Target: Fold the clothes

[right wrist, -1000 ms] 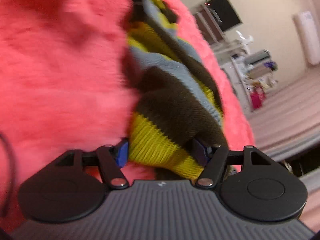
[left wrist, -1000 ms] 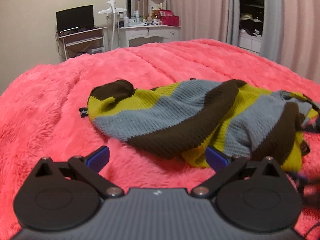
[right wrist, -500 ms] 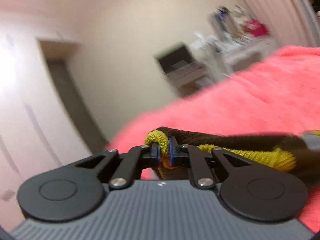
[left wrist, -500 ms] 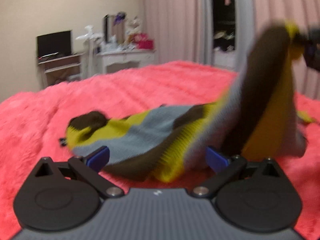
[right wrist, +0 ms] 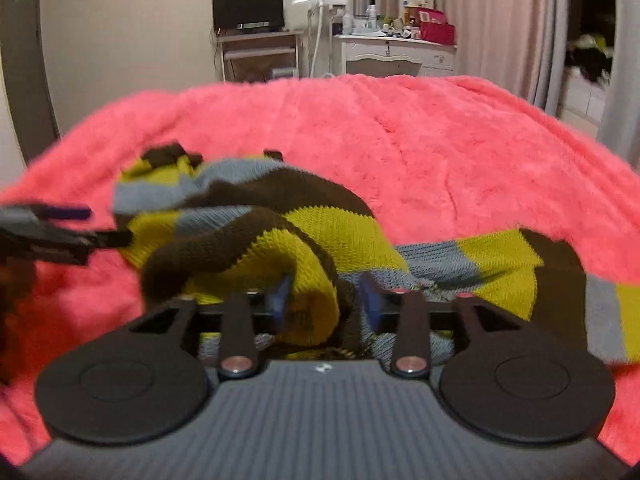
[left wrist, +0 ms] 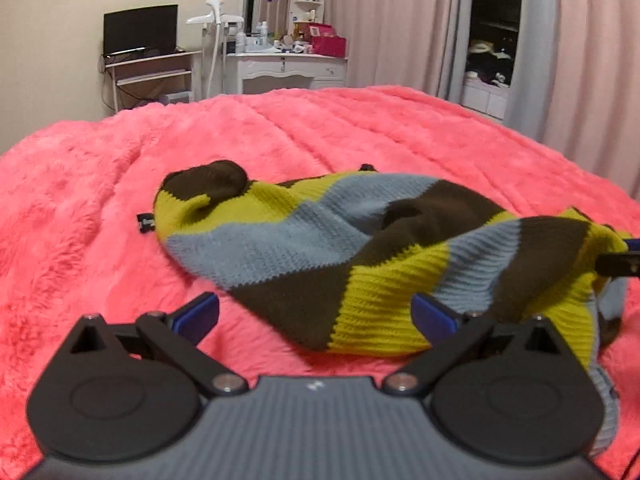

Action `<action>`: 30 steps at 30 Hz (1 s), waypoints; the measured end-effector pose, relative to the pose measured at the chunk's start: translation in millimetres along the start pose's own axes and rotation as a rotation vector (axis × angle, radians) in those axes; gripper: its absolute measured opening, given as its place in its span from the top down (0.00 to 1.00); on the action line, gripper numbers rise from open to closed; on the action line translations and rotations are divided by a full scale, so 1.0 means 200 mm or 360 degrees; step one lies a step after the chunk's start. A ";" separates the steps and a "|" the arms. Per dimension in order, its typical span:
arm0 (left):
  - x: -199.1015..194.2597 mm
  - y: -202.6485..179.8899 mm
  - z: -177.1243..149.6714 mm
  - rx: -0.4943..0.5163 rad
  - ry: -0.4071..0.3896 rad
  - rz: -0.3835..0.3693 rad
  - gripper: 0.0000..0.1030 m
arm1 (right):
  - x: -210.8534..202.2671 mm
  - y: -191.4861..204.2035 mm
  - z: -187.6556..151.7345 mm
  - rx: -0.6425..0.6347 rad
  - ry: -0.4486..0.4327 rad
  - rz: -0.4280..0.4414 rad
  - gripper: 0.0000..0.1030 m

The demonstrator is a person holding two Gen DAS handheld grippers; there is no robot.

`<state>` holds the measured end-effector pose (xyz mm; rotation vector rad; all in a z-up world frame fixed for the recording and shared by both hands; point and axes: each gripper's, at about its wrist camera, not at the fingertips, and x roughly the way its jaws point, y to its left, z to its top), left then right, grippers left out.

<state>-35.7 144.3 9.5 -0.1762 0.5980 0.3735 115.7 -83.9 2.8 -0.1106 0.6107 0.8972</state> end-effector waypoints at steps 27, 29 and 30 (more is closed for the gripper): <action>-0.15 0.19 0.10 -0.0391 -0.0113 -0.0155 0.00 | 0.07 0.56 -0.29 -0.0149 0.0565 0.0977 0.62; -0.12 0.18 0.10 -0.0369 -0.0071 -0.0152 0.00 | 0.13 0.56 -0.35 -0.0160 0.0720 0.0871 0.61; -0.10 0.17 0.09 -0.0342 -0.0044 -0.0151 0.00 | 0.12 0.56 -0.34 -0.0138 0.0720 0.0913 0.58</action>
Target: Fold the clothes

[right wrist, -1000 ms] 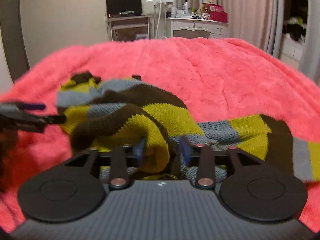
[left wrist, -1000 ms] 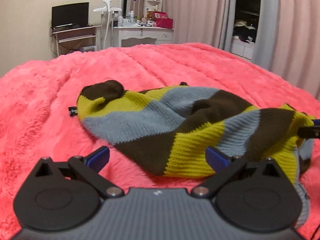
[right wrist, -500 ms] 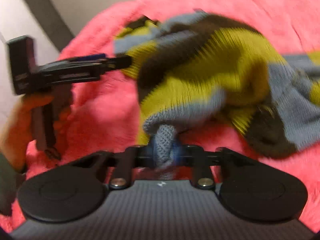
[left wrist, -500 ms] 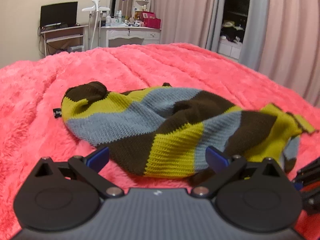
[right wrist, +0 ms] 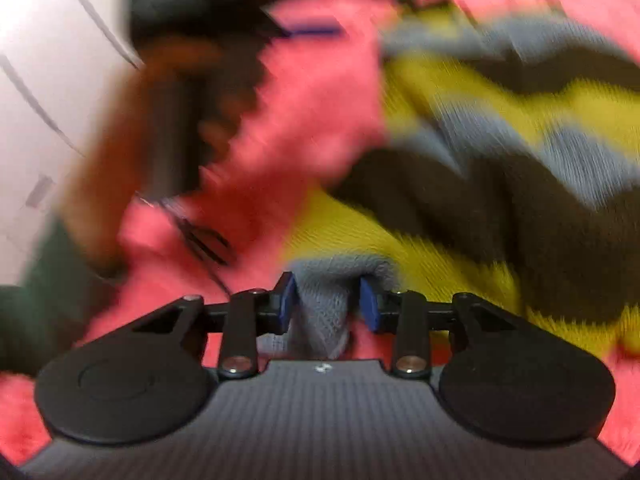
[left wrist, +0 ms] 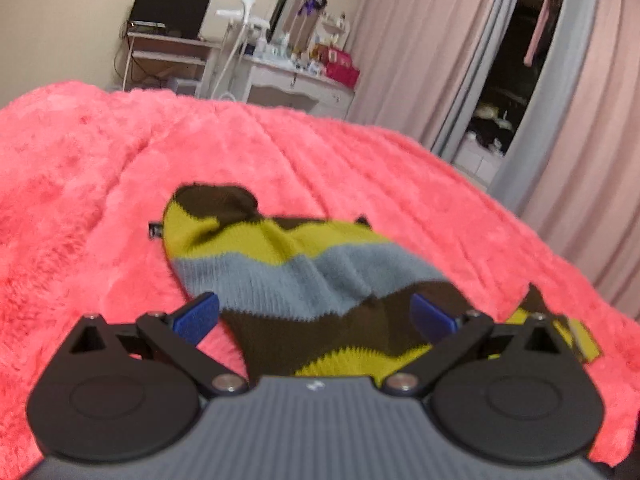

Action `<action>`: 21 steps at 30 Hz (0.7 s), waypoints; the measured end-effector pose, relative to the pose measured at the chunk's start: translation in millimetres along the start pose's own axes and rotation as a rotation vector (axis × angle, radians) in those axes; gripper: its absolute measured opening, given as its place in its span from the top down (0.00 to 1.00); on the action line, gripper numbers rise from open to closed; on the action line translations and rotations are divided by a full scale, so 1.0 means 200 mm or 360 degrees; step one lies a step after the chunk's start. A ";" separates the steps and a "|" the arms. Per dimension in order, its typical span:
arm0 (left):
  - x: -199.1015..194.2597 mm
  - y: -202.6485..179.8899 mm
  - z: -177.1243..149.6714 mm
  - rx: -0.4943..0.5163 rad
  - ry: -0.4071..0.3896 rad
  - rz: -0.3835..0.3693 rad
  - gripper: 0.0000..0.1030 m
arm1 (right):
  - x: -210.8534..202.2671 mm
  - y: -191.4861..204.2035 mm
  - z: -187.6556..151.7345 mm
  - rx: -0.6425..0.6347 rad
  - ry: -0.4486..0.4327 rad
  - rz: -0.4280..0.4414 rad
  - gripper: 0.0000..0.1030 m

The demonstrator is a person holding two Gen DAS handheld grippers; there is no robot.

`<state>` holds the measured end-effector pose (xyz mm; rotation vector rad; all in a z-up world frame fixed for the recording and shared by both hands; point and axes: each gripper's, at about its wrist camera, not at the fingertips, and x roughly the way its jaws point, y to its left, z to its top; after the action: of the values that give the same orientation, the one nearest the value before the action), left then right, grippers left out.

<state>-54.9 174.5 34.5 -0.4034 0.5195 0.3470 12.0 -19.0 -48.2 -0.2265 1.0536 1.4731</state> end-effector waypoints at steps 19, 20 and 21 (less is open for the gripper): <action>0.08 -0.06 -0.08 0.0149 0.0105 0.0040 0.00 | -0.67 -0.15 0.11 -0.0064 -0.0671 -0.0069 0.24; 0.08 -0.07 -0.08 0.0155 0.0111 0.0039 0.00 | -0.69 -0.16 0.10 -0.0059 -0.0724 -0.0126 0.24; 0.08 -0.07 -0.08 0.0161 0.0117 0.0037 0.00 | -0.70 -0.17 0.09 -0.0054 -0.0777 -0.0182 0.24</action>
<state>-41.7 157.6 16.1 -0.3134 0.6117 0.3278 81.9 -109.3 42.4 0.0505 0.6115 1.3507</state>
